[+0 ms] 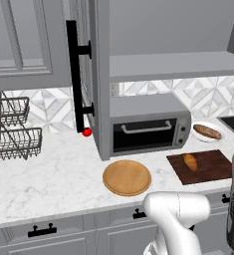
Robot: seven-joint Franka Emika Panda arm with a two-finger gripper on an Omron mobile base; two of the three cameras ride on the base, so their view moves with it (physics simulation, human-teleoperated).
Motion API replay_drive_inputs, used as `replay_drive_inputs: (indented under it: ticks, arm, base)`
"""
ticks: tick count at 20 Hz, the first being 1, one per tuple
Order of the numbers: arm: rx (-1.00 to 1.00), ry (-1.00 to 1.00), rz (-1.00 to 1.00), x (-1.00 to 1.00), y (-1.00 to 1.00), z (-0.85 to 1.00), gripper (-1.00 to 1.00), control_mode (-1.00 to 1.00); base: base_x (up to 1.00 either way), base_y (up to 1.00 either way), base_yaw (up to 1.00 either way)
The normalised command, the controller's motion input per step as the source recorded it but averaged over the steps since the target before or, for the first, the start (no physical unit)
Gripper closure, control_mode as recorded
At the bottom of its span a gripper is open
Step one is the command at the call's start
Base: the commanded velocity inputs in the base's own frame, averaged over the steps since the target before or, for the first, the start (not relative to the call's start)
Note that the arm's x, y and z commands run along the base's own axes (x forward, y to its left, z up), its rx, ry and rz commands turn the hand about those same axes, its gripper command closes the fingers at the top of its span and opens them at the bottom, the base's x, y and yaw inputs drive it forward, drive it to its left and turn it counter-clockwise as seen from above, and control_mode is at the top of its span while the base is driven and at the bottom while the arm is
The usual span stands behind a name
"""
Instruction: From the different types of pastries on the counter, select a croissant and place it on the cutting board. Then retrieve a jar of jam from the cabinet and place it alongside the croissant on the cutting board.
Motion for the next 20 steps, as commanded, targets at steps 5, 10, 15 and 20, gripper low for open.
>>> replay_drive_inputs:
  ticks: [5, 10, 15, 20]
  arm:
    - [0.0, 0.02, 0.11, 0.05, -0.03, -0.27, 1.0, -1.0]
    - [0.0, 0.0, 0.34, 0.29, 0.0, -0.63, 1.0, -1.0]
    - [0.0, 0.0, 0.17, 0.23, 0.0, -0.51, 1.0, -1.0]
    - [0.0, 0.0, 0.27, 0.38, 0.0, -0.57, 1.0, -1.0]
  base:
    - [0.0, 0.0, 0.0]
    - [0.0, 0.0, 0.0]
    - [0.0, 0.0, 0.0]
    - [0.0, 0.0, 0.0]
